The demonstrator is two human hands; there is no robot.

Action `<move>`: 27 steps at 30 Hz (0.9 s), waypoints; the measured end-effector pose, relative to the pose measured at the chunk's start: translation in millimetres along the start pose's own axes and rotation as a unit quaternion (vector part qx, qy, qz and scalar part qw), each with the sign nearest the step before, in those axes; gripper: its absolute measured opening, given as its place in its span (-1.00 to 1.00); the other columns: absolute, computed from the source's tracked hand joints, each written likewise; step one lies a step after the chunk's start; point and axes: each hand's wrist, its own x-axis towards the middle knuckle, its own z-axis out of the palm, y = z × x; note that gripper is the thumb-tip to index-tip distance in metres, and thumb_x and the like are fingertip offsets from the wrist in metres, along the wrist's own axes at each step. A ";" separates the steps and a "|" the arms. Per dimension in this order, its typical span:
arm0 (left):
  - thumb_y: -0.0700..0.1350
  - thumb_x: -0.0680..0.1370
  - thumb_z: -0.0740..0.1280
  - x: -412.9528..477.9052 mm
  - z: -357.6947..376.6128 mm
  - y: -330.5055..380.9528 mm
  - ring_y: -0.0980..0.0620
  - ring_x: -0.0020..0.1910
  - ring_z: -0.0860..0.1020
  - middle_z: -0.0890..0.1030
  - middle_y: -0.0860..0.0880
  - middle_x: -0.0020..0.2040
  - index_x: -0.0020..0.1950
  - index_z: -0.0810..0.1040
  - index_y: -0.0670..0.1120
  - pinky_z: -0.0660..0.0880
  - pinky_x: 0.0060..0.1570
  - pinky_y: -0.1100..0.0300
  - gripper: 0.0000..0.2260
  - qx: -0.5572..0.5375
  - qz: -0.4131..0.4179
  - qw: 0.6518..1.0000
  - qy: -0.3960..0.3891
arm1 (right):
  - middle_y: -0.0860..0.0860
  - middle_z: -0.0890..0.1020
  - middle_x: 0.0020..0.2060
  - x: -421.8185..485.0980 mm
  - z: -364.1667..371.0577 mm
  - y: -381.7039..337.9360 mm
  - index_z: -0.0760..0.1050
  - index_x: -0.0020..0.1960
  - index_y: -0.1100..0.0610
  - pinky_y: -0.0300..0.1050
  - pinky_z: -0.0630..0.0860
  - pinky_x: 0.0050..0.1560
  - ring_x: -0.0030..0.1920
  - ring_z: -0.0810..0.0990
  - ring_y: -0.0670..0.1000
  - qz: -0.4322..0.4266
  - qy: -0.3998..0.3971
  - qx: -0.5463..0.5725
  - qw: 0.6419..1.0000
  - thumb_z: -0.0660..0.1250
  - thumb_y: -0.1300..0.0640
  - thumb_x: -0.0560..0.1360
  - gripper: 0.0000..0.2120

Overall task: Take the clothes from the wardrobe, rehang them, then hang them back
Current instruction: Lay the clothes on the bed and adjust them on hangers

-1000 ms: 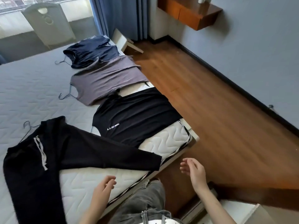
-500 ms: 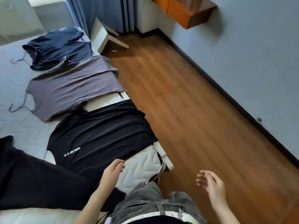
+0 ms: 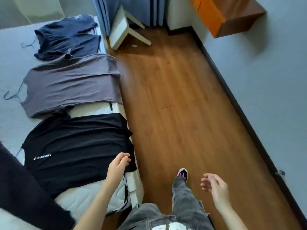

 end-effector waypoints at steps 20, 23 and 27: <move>-0.27 0.63 0.15 36.9 3.3 -0.4 -0.11 -0.18 0.53 0.60 -0.18 -0.15 -0.01 0.57 -0.22 0.50 -0.29 0.24 -0.80 -0.310 -0.215 0.852 0.363 | 0.16 0.63 -0.30 214.2 281.8 -275.0 0.56 -0.12 0.25 -0.15 0.51 -0.34 -0.45 0.59 -0.03 -0.108 -0.391 -0.226 0.886 0.13 0.29 0.60 -0.75; -0.25 0.63 0.18 83.2 -36.7 20.3 -0.11 -0.14 0.55 0.64 -0.16 -0.12 -0.05 0.59 -0.14 0.45 -0.19 0.18 -0.80 -0.323 -0.208 0.837 0.390 | 0.19 0.62 -0.29 231.0 341.0 -310.1 0.57 -0.09 0.29 -0.19 0.51 -0.38 -0.45 0.58 0.01 -0.101 -0.399 -0.242 0.879 0.13 0.30 0.60 -0.76; -0.23 0.62 0.18 136.2 -108.9 59.3 -0.06 -0.17 0.57 0.65 -0.10 -0.15 -0.11 0.60 -0.05 0.47 -0.16 0.18 -0.77 -0.335 -0.195 0.810 0.440 | 0.22 0.61 -0.27 232.6 426.5 -371.7 0.56 -0.06 0.34 -0.19 0.53 -0.36 -0.37 0.57 0.09 -0.125 -0.444 -0.278 0.843 0.14 0.29 0.60 -0.76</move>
